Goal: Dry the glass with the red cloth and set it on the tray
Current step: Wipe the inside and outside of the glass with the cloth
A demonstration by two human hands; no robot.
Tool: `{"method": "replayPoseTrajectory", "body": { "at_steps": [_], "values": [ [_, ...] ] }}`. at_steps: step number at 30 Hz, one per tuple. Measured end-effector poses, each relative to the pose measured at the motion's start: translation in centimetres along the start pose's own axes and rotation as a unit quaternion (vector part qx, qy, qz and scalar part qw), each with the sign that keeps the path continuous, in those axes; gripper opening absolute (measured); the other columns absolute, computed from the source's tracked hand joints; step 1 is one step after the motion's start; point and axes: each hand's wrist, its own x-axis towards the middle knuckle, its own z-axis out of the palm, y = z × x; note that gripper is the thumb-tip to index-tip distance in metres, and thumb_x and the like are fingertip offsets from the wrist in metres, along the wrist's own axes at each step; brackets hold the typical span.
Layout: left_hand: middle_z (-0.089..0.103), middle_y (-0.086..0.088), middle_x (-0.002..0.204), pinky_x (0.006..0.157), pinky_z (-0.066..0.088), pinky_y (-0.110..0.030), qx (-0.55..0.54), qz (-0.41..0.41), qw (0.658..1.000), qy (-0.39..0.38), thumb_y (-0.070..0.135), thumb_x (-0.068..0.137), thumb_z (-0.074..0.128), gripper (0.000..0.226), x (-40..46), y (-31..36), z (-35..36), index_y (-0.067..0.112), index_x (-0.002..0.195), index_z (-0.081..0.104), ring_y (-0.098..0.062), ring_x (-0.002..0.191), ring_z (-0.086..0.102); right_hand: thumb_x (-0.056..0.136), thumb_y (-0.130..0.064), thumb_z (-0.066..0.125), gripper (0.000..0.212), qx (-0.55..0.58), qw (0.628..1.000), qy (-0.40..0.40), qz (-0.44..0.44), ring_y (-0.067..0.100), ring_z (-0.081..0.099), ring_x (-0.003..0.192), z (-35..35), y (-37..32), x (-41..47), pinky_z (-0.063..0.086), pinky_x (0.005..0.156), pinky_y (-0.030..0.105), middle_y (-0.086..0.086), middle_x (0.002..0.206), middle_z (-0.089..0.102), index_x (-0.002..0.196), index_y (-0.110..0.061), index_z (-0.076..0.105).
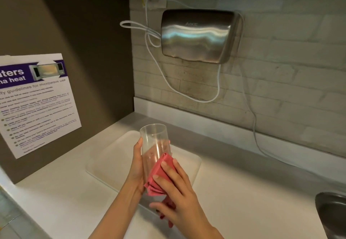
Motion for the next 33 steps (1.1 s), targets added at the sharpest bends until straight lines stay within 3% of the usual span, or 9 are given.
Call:
{"method": "replayPoseTrajectory", "body": {
  "at_steps": [4,7,11,14,19,23,26,28,33],
  "values": [
    [0.071,-0.013,0.092,0.076,0.055,-0.040,0.046,0.006,0.999,-0.020,0.071,0.071,0.055,0.074,0.4,0.4,1.5,0.010,0.109,0.072,-0.024,0.077,0.067,0.087,-0.022,0.066,0.048,0.005,0.996,0.093,-0.008,0.029,0.028,0.137,0.4,0.4,0.3,0.033,0.110,0.041,-0.003,0.146,0.035,0.131,-0.021,0.047],
    [0.075,-0.010,0.091,0.067,0.058,-0.038,0.141,0.034,0.989,0.020,0.071,0.071,0.052,0.066,0.4,1.7,3.0,0.018,0.104,0.072,-0.023,0.076,0.071,0.095,-0.024,0.056,0.037,0.002,0.993,0.120,-0.013,0.028,0.027,0.137,-0.1,0.6,0.6,0.032,0.111,0.039,-0.008,0.149,0.031,0.130,-0.020,0.047],
    [0.074,-0.005,0.106,0.079,0.056,-0.037,0.301,0.065,0.951,0.017,0.072,0.071,0.051,0.064,-0.3,4.0,5.3,0.027,0.114,0.067,-0.019,0.095,0.071,0.101,-0.032,0.041,0.032,-0.018,0.987,0.158,-0.014,0.020,0.022,0.139,-0.4,0.8,2.1,0.028,0.113,0.034,-0.018,0.153,0.022,0.125,-0.013,0.048],
    [0.068,-0.003,0.113,0.068,0.055,-0.027,0.384,0.092,0.918,0.029,0.072,0.064,0.063,0.074,-0.6,4.6,6.1,0.027,0.121,0.047,-0.014,0.094,0.071,0.102,-0.025,0.039,0.028,-0.022,0.986,0.167,-0.014,0.020,0.022,0.140,-0.9,1.4,3.5,0.028,0.112,0.034,-0.013,0.150,0.030,0.124,-0.011,0.048],
    [0.067,-0.013,0.102,0.059,0.056,-0.025,0.318,0.099,0.940,0.073,0.055,0.060,0.072,0.073,-0.7,4.1,6.1,0.018,0.116,0.043,-0.015,0.074,0.074,0.097,-0.018,0.043,0.036,-0.059,0.995,0.081,-0.026,0.018,0.014,0.143,-1.6,2.0,4.3,0.024,0.115,0.034,0.004,0.142,0.036,0.132,-0.011,0.041],
    [0.071,-0.019,0.106,0.071,0.058,-0.037,0.216,0.011,0.972,0.092,0.062,0.070,0.066,0.072,-0.6,2.0,4.0,0.010,0.119,0.055,-0.028,0.088,0.073,0.096,-0.025,0.042,0.041,-0.072,0.996,0.008,-0.053,0.026,0.024,0.139,-1.4,2.2,3.4,0.020,0.114,0.047,0.006,0.145,0.038,0.135,-0.010,0.039],
    [0.078,-0.009,0.082,0.062,0.059,-0.031,0.174,-0.024,0.982,0.075,0.069,0.066,0.063,0.058,-0.8,0.1,2.4,0.018,0.090,0.077,-0.022,0.078,0.075,0.088,-0.020,0.060,0.046,-0.081,0.994,-0.020,-0.072,0.032,0.034,0.134,-0.9,2.3,2.5,0.011,0.112,0.053,0.010,0.139,0.045,0.131,-0.008,0.049],
    [0.077,-0.009,0.081,0.066,0.058,-0.031,0.139,-0.008,0.988,0.070,0.069,0.061,0.069,0.054,-0.8,-1.1,1.8,0.020,0.082,0.079,-0.023,0.081,0.074,0.085,-0.020,0.064,0.048,-0.082,0.993,-0.029,-0.081,0.032,0.036,0.133,-0.8,2.7,1.5,0.009,0.112,0.052,0.008,0.138,0.047,0.129,-0.009,0.049],
    [0.071,-0.017,0.108,0.080,0.056,-0.042,0.093,-0.035,0.991,0.087,0.064,0.066,0.068,0.067,-0.6,-2.5,0.9,0.012,0.108,0.071,-0.033,0.096,0.070,0.094,-0.023,0.049,0.040,-0.001,0.998,-0.063,-0.021,0.025,0.027,0.139,-2.1,3.4,0.3,0.006,0.117,0.041,0.005,0.141,0.044,0.133,-0.012,0.046]
  ]
}}
